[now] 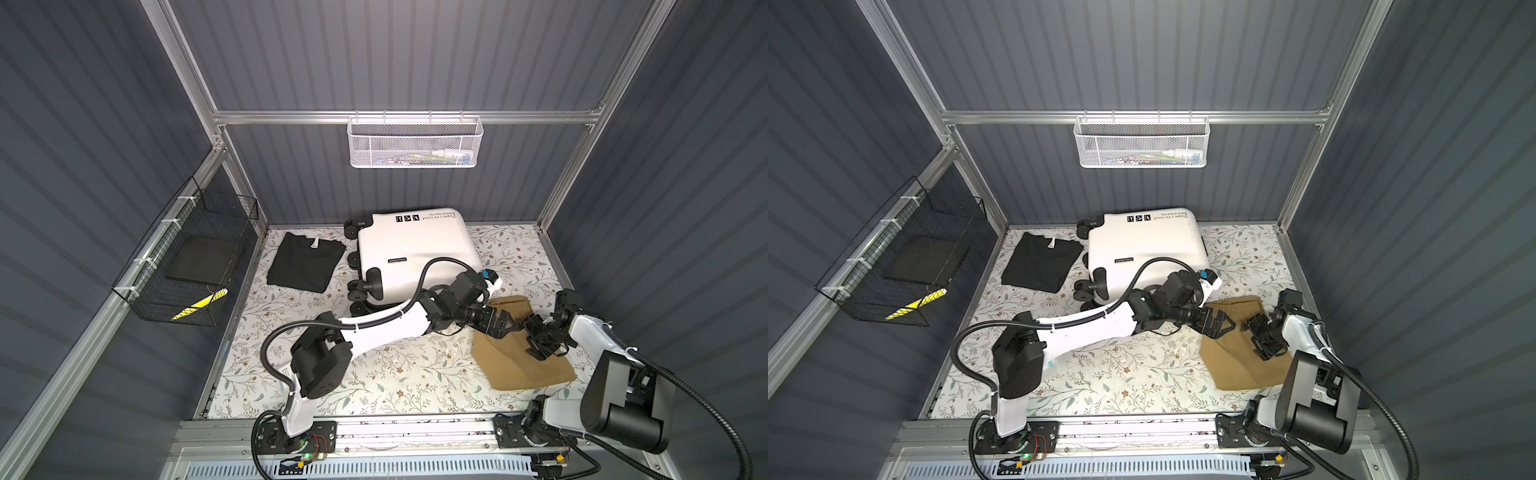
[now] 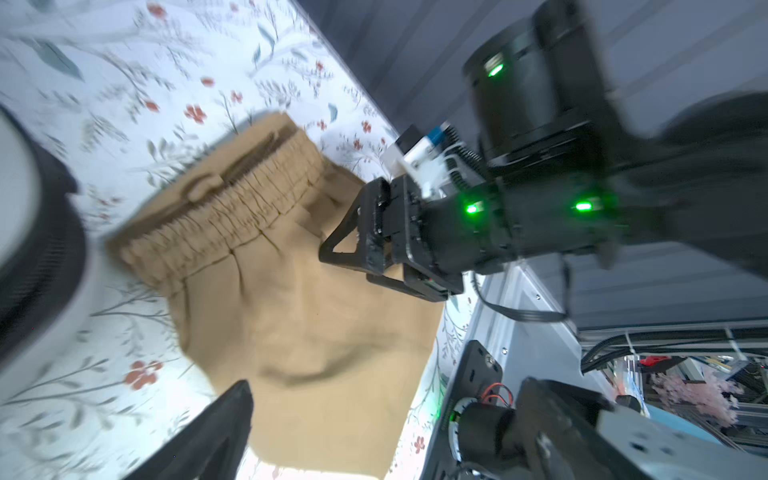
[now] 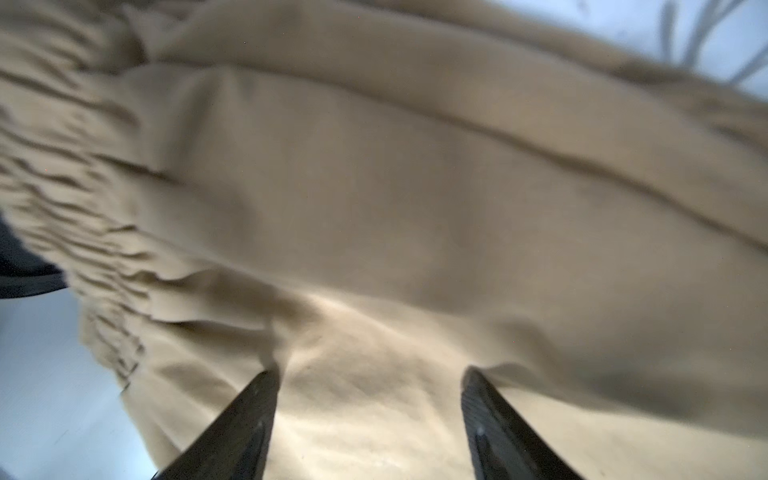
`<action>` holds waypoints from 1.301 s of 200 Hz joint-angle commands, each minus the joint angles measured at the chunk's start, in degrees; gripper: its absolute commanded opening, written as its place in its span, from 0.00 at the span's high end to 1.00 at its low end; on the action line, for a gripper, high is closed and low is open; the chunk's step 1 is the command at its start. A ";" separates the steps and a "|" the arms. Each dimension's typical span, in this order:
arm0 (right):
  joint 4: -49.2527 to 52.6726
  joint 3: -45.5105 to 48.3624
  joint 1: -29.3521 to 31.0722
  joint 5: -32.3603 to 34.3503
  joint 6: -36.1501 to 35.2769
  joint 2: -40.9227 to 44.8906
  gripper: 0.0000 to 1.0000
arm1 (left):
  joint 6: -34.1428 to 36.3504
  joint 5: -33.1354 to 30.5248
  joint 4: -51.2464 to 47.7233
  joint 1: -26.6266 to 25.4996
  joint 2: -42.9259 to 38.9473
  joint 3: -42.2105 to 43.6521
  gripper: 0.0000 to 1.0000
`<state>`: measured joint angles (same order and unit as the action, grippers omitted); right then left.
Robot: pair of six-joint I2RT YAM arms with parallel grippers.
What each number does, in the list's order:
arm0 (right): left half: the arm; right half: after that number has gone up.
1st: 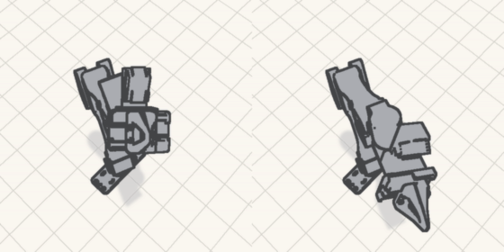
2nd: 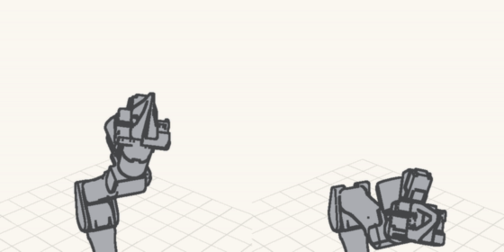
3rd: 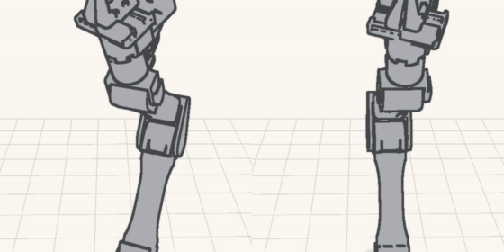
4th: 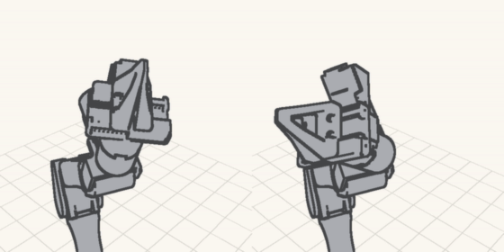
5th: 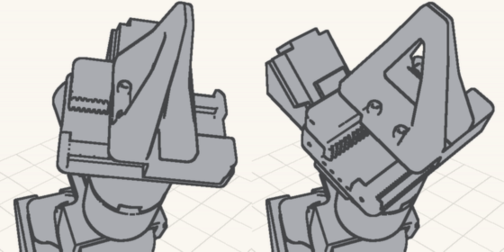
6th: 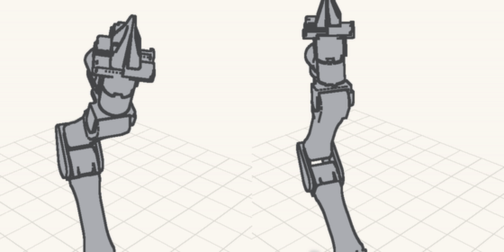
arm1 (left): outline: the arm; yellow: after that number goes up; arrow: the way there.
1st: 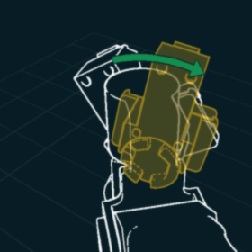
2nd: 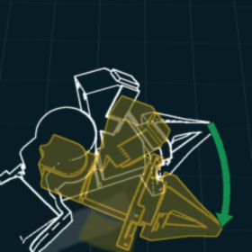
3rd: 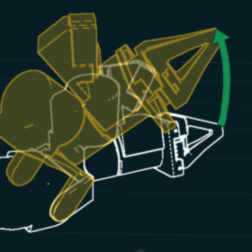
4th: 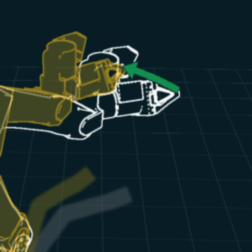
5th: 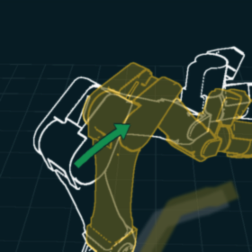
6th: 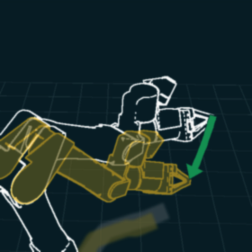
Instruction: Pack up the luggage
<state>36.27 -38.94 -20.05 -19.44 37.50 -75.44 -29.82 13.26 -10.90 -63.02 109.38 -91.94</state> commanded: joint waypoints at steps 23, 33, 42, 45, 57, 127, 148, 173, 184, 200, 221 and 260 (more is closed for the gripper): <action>0.80 -5.35 0.48 -7.43 0.33 4.89 0.28 | -0.08 -6.33 -6.14 5.67 -12.39 10.02 0.00; 0.39 -6.15 1.08 -8.84 0.84 6.20 0.28 | -1.35 -7.82 -6.30 7.41 -15.72 13.88 0.00; 0.14 -6.91 1.92 -9.71 1.38 7.21 0.28 | -2.48 -9.62 -7.02 9.02 -18.66 16.32 0.00; 0.02 -7.12 2.19 -10.00 1.60 7.56 0.28 | -2.87 -10.37 -7.53 9.60 -19.70 16.91 0.00; -0.41 -8.34 3.49 -11.04 2.17 8.45 0.28 | -4.41 -13.52 -9.55 11.29 -23.64 19.41 0.00; -3.65 -14.06 10.93 -13.13 5.80 9.64 0.28 | -20.95 -24.35 -13.88 19.09 -42.91 32.97 0.00; -5.70 -13.96 12.29 -13.91 7.05 9.74 0.28 | -27.47 -29.11 -14.08 20.76 -47.50 36.83 0.00; -7.11 -13.81 12.79 -14.00 7.30 9.77 0.28 | -32.84 -30.89 -12.13 23.72 -52.31 41.66 0.00; -7.78 -13.64 12.82 -14.33 7.32 9.42 0.28 | -34.18 -29.97 -10.80 25.21 -53.32 43.33 0.00; -8.72 -13.45 12.84 -15.11 7.59 8.89 0.28 | -34.60 -28.10 -8.53 27.09 -53.25 44.86 0.00; -9.49 -13.26 12.86 -15.75 7.79 8.50 0.28 | -33.86 -26.01 -5.84 28.85 -51.28 45.19 0.00; -9.64 -13.43 12.85 -15.91 7.68 8.51 0.28 | -32.97 -23.70 0.11 31.83 -47.78 45.88 0.00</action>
<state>27.24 -51.81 -7.44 -34.37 44.99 -66.81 -62.41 -12.51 -15.97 -32.69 60.10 -46.92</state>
